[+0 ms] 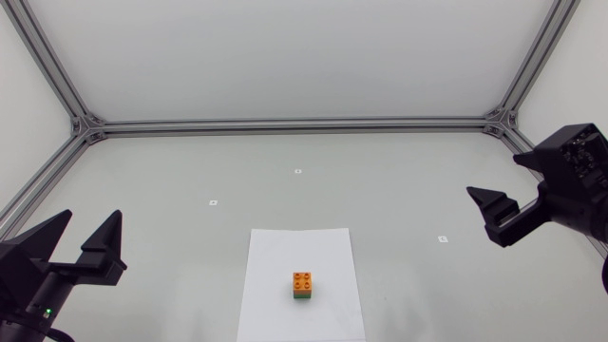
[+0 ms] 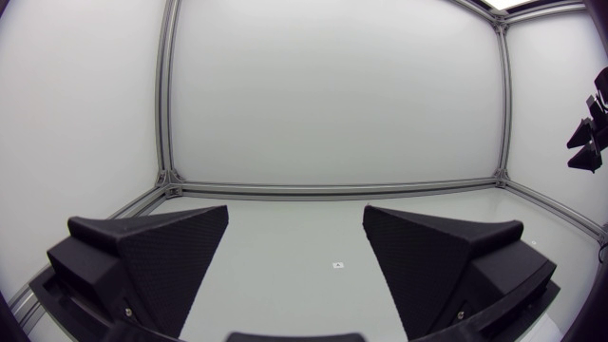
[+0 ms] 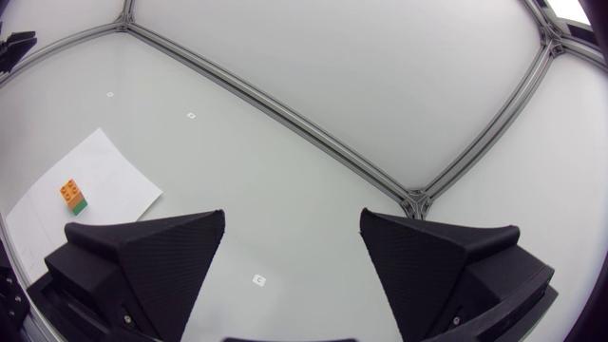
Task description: Pick up the orange 2x2 brick with the right arm and stack it on top of the green 2x2 brick in the center
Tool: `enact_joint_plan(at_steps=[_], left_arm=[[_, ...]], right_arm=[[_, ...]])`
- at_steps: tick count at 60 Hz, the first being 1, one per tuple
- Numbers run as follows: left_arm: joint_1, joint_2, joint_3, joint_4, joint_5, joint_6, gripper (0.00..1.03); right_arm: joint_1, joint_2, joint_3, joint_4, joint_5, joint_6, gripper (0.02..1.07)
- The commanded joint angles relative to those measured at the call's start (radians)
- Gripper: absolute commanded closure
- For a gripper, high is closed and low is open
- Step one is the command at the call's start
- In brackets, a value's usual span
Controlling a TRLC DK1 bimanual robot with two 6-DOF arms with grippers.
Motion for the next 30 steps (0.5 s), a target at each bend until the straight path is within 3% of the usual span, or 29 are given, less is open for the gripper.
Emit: enact_joint_plan(at_steps=[1,22,30], left_arm=[[0.002,-0.008,-0.041,-0.015,0.004,0.013,0.04],[0.002,-0.008,-0.041,-0.015,0.004,0.013,0.04],[0.004,-0.008,-0.041,-0.015,0.006,0.013,0.04]], right_arm=[[-0.030,-0.052,-0.071,0.029,0.000,0.005,0.06],[-0.104,-0.372,-0.324,0.175,0.031,0.002,0.06],[-0.105,-0.410,-0.368,0.212,0.027,0.063,0.06]])
